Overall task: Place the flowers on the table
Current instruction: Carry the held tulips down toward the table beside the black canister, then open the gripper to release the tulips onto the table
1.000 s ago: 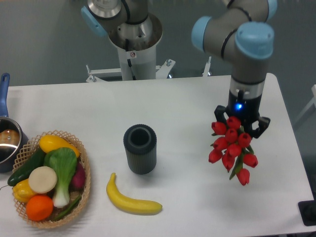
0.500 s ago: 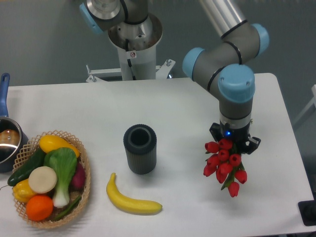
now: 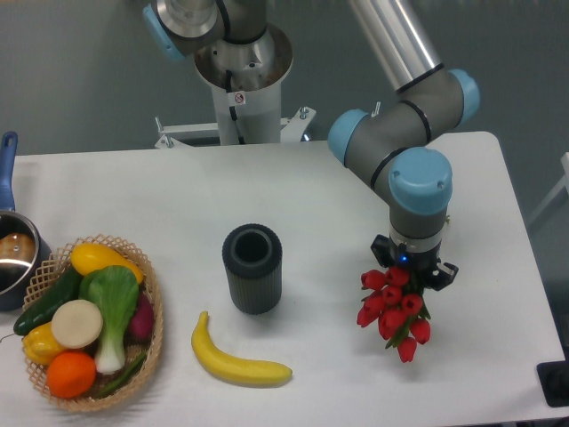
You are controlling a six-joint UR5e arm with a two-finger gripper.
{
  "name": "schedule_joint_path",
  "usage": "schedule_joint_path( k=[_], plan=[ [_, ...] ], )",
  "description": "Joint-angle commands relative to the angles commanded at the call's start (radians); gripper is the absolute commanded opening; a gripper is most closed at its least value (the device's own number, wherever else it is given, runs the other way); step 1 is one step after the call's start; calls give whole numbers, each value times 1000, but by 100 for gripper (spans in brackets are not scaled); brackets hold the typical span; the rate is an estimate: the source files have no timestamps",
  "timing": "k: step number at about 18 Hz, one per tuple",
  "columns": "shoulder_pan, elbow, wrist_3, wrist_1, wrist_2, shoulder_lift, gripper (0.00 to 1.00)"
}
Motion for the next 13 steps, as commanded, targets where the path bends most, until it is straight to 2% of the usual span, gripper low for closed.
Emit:
schedule_joint_path(
  k=[6, 7, 8, 9, 11, 13],
  plan=[
    [-14, 0, 3, 21, -2, -28, 51],
    [-14, 2, 6, 23, -2, -22, 62],
    [-12, 3, 6, 26, -2, -18, 78],
    [-12, 6, 6, 26, 0, -8, 86],
    [-9, 9, 0, 25, -6, 23, 99],
    [-3, 0, -2, 23, -9, 53, 100]
  ],
)
